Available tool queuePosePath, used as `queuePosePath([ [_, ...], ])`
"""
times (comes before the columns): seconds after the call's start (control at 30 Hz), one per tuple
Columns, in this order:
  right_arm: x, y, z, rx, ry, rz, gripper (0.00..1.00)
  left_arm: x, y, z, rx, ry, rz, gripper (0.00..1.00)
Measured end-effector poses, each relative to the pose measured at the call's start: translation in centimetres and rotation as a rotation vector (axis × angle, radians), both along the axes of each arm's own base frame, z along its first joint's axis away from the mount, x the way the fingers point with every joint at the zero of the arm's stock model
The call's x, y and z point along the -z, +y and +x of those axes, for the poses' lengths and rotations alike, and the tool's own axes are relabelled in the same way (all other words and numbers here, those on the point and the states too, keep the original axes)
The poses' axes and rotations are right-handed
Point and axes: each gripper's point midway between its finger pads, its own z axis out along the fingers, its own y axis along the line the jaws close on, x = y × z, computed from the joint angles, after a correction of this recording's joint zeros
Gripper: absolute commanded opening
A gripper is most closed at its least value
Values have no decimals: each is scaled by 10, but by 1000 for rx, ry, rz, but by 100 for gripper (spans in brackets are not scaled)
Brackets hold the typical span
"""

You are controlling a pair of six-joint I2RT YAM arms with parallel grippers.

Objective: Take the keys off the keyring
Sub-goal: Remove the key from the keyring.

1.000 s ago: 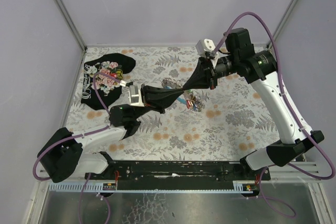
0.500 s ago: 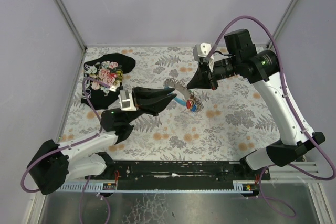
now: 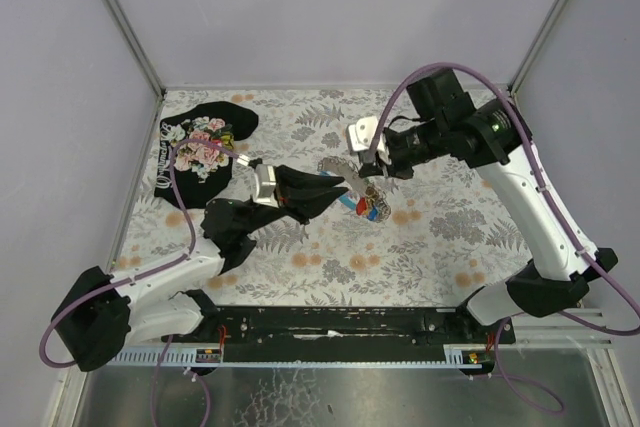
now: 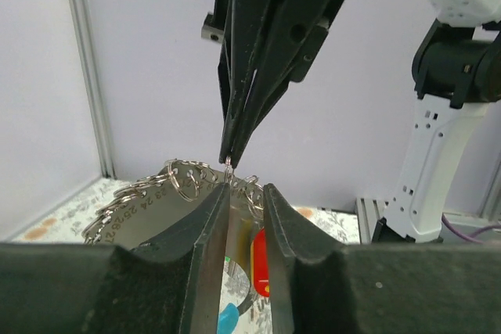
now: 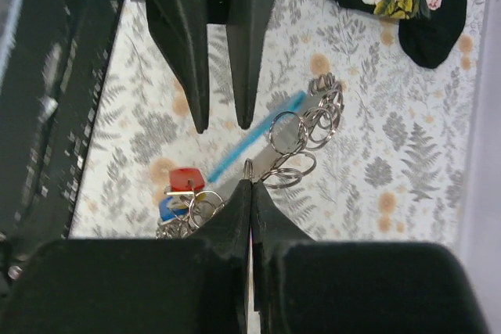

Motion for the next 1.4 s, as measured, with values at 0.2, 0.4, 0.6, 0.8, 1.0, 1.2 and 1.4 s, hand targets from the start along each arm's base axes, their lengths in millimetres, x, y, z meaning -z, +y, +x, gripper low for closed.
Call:
queuePosePath([
  [0.2, 19, -8, 0, -89, -174, -196, 0, 17, -14, 7, 40, 50, 68, 23],
  [0.4, 40, -16, 4, -160, -279, -378, 0, 31, -23, 9, 75, 75, 113, 24],
  [0.6, 42, -21, 8, -177, -334, -439, 0, 43, -28, 11, 87, 94, 139, 25],
  [0.8, 42, -21, 9, -180, -341, -444, 0, 48, -33, 9, 99, 103, 149, 25],
  [1.0, 42, -21, 8, -181, -339, -444, 0, 59, -39, 10, 109, 123, 169, 25],
  [1.2, 39, -19, 8, -181, -334, -436, 0, 65, -43, 11, 106, 135, 179, 25],
  [1.4, 38, -18, 4, -173, -302, -427, 0, 65, -43, 13, 93, 140, 172, 25],
])
